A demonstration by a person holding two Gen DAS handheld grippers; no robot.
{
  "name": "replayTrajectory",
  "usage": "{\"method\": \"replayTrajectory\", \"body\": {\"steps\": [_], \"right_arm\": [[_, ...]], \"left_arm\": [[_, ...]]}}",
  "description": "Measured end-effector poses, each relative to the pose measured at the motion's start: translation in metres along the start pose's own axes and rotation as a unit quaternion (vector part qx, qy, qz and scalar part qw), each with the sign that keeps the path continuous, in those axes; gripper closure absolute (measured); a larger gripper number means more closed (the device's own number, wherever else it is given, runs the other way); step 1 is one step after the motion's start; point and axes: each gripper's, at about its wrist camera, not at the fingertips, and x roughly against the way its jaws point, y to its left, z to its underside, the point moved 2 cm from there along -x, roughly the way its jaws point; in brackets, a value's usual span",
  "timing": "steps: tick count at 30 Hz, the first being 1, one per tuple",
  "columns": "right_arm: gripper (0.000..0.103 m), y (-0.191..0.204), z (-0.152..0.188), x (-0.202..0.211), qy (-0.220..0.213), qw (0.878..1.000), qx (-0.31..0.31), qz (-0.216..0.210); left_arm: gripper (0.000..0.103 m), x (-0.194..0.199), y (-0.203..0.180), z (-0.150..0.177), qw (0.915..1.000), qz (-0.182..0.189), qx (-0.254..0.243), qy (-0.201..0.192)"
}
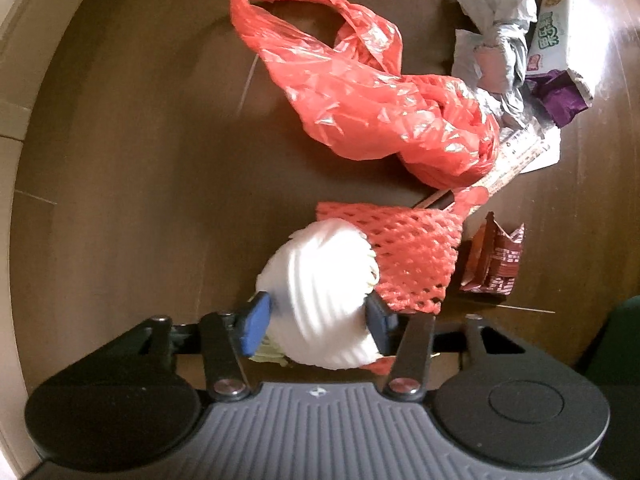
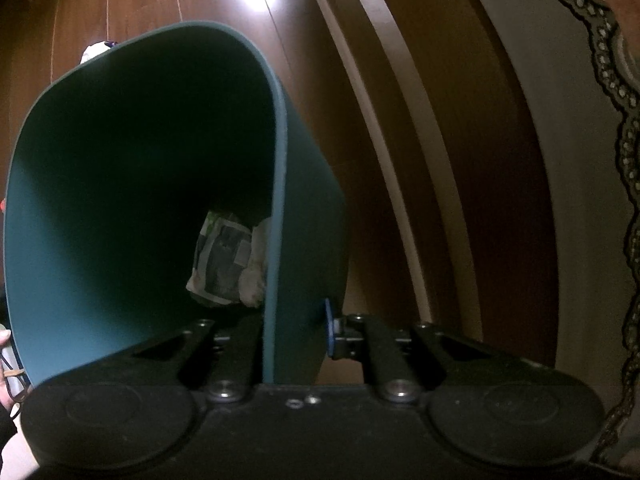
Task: Collect trash
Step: 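Grasp the white foam-netted fruit with the left tool, then carry the foam-netted fruit into the bin and open the left tool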
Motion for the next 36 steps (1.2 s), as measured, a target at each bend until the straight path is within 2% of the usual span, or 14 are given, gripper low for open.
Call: {"method": "replayTrajectory", "body": {"steps": [6,8,17,20,26,36], "right_arm": [[0.092,-0.002,-0.007,-0.002,-0.002,1.000,0.000,0.002],[0.093,-0.001,-0.005,-0.004,-0.002,1.000,-0.002,0.003],[0.092,-0.004,-0.004,-0.004,-0.008,1.000,-0.011,-0.001],[0.093,-0.005,-0.003,-0.002,-0.010,1.000,-0.015,-0.003],[0.093,-0.008,-0.006,0.000,-0.010,1.000,-0.025,-0.006],[0.092,-0.014,-0.002,0.011,-0.031,0.999,-0.028,-0.002]], "left_arm": [[0.063,0.008,0.009,0.003,0.9999,0.003,-0.008,-0.005],[0.070,0.017,0.012,0.005,0.9999,0.003,-0.012,-0.007],[0.071,0.069,0.018,0.011,0.9998,0.000,-0.017,-0.013],[0.071,0.103,0.018,0.013,0.9995,0.015,-0.018,-0.022],[0.071,0.196,-0.021,0.015,0.9943,0.065,-0.070,-0.047],[0.071,0.327,-0.118,0.010,0.9740,0.146,-0.151,-0.086]]}}
